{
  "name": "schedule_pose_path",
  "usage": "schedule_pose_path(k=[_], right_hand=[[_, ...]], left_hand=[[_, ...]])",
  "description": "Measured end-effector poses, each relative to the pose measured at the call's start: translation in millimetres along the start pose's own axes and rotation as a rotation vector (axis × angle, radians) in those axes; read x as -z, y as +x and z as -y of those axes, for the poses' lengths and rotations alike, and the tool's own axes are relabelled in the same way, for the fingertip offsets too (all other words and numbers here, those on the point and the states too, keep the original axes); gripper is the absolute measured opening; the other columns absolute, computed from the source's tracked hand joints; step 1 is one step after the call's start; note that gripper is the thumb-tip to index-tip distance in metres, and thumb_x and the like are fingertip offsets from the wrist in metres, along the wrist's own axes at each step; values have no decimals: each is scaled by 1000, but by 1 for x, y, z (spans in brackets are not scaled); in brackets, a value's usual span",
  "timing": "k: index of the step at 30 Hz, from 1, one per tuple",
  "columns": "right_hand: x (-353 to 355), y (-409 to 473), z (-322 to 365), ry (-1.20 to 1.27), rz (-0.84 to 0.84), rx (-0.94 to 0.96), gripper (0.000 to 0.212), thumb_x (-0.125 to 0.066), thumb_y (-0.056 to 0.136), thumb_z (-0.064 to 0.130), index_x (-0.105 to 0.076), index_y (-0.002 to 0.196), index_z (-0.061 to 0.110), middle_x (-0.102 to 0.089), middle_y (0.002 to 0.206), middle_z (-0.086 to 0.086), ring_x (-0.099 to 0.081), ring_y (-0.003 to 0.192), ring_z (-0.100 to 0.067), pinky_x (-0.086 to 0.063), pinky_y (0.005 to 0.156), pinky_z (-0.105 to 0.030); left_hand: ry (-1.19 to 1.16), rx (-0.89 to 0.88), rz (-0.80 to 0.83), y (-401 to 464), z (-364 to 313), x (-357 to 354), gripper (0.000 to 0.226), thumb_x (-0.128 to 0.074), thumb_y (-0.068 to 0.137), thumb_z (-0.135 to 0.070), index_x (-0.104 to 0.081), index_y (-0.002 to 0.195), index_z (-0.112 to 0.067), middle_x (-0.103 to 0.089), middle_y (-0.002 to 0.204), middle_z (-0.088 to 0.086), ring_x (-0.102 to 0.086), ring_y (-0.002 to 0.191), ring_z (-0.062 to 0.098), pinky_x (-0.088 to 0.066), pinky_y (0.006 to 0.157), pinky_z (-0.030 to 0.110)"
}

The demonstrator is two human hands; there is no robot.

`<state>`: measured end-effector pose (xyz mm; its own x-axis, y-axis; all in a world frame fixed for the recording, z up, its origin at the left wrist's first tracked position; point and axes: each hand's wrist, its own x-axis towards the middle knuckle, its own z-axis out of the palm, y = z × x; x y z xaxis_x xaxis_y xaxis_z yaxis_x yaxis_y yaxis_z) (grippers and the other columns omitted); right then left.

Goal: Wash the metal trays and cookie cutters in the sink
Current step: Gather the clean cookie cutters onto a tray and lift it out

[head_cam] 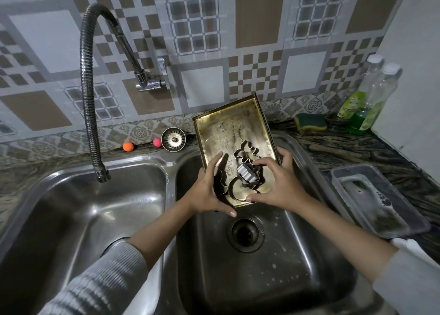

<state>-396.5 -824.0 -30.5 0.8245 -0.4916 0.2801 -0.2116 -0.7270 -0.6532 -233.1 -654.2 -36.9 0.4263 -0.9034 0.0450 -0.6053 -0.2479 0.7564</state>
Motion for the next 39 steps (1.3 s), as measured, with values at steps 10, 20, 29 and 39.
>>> schedule_pose_path(k=[10,20,29,39], right_hand=[[35,19,26,-158,38,186,79,-88,56,46,-54,126,37,9,154,-4,3,145,-35,-27,111,-49],[55,34,44,-330,-55,310,77,-88,54,48,-57,122,30,-3,153,-17,-5,143,-43,-25,108,-54],[58,34,53,-369,-81,348,77,-88,54,48,-58,122,28,-4,151,-16,-6,142,-45,-24,108,-57],[62,35,59,-420,-64,347,78,-86,55,51,-55,124,31,-4,152,-18,-8,142,-46,-34,103,-58]], left_hand=[[-65,-81,-208,11,-13,-2,142,-94,38,-46,-5,149,-40,-11,153,5,-10,142,15,-19,116,39],[-88,-144,-308,25,-30,4,142,-94,39,-45,-6,151,-36,-23,149,1,-11,145,19,-20,118,47],[-48,-226,-331,24,-32,11,140,-93,41,-45,-6,151,-34,-9,137,-48,-16,143,22,-25,114,55],[-102,-180,-330,25,-33,11,141,-93,41,-45,-5,151,-34,-24,151,-3,-15,143,15,-20,116,31]])
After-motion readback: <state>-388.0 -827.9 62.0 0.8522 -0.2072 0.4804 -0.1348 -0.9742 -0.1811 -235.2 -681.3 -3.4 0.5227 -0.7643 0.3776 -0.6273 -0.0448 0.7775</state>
